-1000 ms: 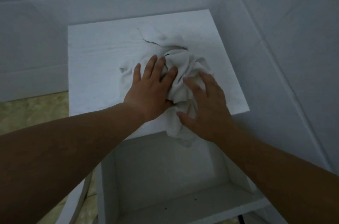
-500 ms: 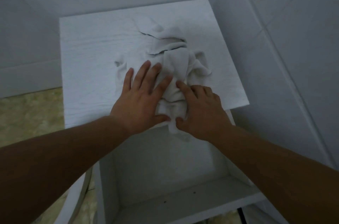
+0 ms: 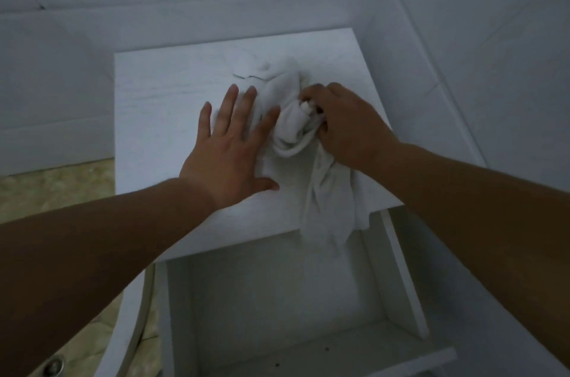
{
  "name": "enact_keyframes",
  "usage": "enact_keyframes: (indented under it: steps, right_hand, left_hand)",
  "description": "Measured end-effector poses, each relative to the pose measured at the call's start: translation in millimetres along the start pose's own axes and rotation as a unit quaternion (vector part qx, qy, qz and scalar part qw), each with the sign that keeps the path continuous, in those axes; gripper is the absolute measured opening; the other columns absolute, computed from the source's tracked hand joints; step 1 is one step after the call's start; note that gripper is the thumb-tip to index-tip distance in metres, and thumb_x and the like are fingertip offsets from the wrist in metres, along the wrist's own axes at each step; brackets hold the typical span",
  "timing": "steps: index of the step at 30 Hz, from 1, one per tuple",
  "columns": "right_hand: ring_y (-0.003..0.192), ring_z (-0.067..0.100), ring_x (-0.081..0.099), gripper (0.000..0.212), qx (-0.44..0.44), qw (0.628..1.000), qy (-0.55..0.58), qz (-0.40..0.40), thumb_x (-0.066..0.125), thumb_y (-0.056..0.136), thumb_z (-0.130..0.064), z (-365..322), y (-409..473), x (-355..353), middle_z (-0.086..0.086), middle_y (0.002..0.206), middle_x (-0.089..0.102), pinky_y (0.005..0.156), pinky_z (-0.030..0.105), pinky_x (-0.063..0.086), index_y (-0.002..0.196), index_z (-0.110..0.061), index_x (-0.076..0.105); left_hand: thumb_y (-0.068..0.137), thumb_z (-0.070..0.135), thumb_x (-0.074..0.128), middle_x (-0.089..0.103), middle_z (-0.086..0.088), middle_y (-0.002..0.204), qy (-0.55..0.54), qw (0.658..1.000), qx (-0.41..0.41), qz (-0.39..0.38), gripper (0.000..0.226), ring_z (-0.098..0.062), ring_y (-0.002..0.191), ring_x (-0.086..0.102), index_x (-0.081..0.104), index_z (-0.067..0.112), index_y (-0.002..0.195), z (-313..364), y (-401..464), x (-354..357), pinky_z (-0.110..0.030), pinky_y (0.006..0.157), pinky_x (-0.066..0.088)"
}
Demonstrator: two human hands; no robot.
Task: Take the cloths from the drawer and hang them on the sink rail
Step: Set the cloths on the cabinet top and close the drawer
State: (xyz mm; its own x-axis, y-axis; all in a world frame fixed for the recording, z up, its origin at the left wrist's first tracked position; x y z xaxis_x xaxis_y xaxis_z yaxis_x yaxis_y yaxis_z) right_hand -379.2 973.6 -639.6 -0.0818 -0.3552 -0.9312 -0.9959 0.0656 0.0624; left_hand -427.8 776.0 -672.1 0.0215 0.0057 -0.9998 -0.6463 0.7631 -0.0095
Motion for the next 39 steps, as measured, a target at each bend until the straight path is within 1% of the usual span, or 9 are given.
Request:
enact_keyframes:
  steps: [6, 12, 15, 18, 22, 28, 33, 36, 39]
  right_hand:
    - [0.102, 0.038, 0.055, 0.039, 0.098, 0.991, -0.064, 0.066, 0.053, 0.088, -0.005, 34.7, 12.7, -3.5, 0.016, 0.114, 0.056, 0.079, 0.039, 0.043, 0.126, -0.012, 0.053]
    - [0.109, 0.036, 0.052, 0.058, 0.155, 0.981, -0.03, 0.117, 0.058, 0.083, -0.035, 23.5, -35.3, 11.2, 0.014, 0.124, 0.053, 0.086, 0.047, 0.047, 0.136, -0.015, 0.046]
    - [0.117, 0.034, 0.05, 0.074, 0.196, 0.975, 0.017, 0.098, 0.055, 0.076, -0.047, 14.8, -72.8, 27.0, 0.011, 0.134, 0.048, 0.091, 0.047, 0.045, 0.143, -0.018, 0.039]
    - [0.133, 0.031, 0.039, 0.092, 0.225, 0.973, 0.017, 0.051, 0.069, 0.074, -0.054, 4.0, -101.3, 44.2, 0.009, 0.15, 0.035, 0.1, 0.048, 0.041, 0.149, -0.025, 0.026]
    - [0.138, 0.029, 0.031, 0.087, 0.225, 0.974, 0.015, 0.03, 0.072, 0.078, -0.037, -4.8, -113.8, 55.7, 0.009, 0.156, 0.023, 0.104, 0.044, 0.038, 0.149, -0.034, 0.022]
    - [0.118, 0.028, 0.048, 0.07, 0.219, 0.966, 0.094, 0.105, 0.064, 0.077, 0.003, 12.5, -96.1, 52.3, 0.01, 0.137, 0.041, 0.094, 0.038, 0.049, 0.141, -0.022, 0.048]
    - [0.108, 0.011, 0.05, 0.053, 0.171, 0.947, 0.158, 0.221, 0.069, 0.076, -0.003, 6.3, -59.3, 5.0, 0.009, 0.124, 0.049, 0.089, -0.001, 0.031, 0.126, -0.013, 0.056]
    - [0.109, 0.006, 0.051, 0.051, 0.142, 0.939, 0.182, 0.253, 0.071, 0.079, -0.009, 3.0, -28.1, -16.5, 0.003, 0.125, 0.051, 0.089, 0.001, 0.034, 0.126, -0.016, 0.055]
    - [0.115, 0.003, 0.049, 0.057, 0.129, 0.949, 0.188, 0.219, 0.072, 0.08, -0.015, 4.7, -3.2, -21.1, -0.002, 0.133, 0.048, 0.092, 0.001, 0.033, 0.133, -0.023, 0.05]
  left_hand:
    - [0.063, 0.082, 0.058, -0.012, -0.01, 0.161, 0.0, 1.0, -0.023, 0.009, 0.125, -0.032, 0.147, -0.017, -0.013, 0.031, 0.152, 1.2, 21.0, -4.5, -0.06, 0.116, 0.003]
    - [0.063, 0.081, 0.059, -0.017, -0.008, 0.16, -0.01, 1.0, -0.004, -0.01, 0.125, -0.032, 0.146, -0.02, -0.014, 0.033, 0.152, 16.4, 13.2, 6.8, -0.061, 0.116, 0.003]
    - [0.063, 0.082, 0.058, -0.017, -0.007, 0.16, -0.006, 1.0, -0.002, -0.015, 0.125, -0.032, 0.146, -0.02, -0.015, 0.033, 0.152, 17.4, 15.7, 7.4, -0.06, 0.116, 0.001]
    - [0.063, 0.084, 0.055, -0.016, -0.007, 0.161, -0.008, 1.0, 0.006, -0.028, 0.124, -0.031, 0.146, -0.022, -0.015, 0.033, 0.151, 16.7, 18.8, 7.9, -0.059, 0.117, 0.0]
    - [0.061, 0.089, 0.048, -0.022, -0.005, 0.16, -0.017, 0.998, 0.022, -0.061, 0.122, -0.03, 0.145, -0.025, -0.015, 0.036, 0.151, 18.0, 19.4, 15.1, -0.059, 0.117, 0.001]
    - [0.063, 0.088, 0.047, -0.027, -0.006, 0.158, -0.018, 0.997, 0.021, -0.077, 0.119, -0.03, 0.144, -0.026, -0.014, 0.036, 0.151, 20.9, 21.1, 17.0, -0.059, 0.117, 0.003]
    - [0.065, 0.085, 0.052, -0.022, -0.01, 0.159, -0.005, 0.999, 0.024, -0.025, 0.119, -0.032, 0.145, -0.022, -0.008, 0.032, 0.153, 21.4, 17.0, 9.1, -0.059, 0.117, 0.003]
    - [0.066, 0.084, 0.052, -0.022, -0.012, 0.159, -0.011, 1.0, 0.006, 0.007, 0.121, -0.033, 0.146, -0.021, -0.011, 0.03, 0.153, 15.2, 23.5, -3.2, -0.06, 0.116, 0.003]
    - [0.066, 0.084, 0.052, -0.019, -0.012, 0.16, -0.022, 0.999, 0.004, 0.031, 0.121, -0.032, 0.146, -0.02, -0.011, 0.029, 0.153, 11.3, 29.6, -14.2, -0.06, 0.116, 0.003]
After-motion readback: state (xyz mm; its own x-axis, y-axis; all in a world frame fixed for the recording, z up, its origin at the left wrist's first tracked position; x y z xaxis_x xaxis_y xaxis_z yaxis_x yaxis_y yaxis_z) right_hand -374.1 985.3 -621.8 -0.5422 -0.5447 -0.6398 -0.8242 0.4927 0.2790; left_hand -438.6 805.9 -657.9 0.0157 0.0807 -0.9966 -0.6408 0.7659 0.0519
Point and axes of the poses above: each hand's wrist, its own y-axis towards the middle knuckle, its own x-axis out of the palm, z = x × y, the point moved 3 cm from there along y, towards the middle knuckle
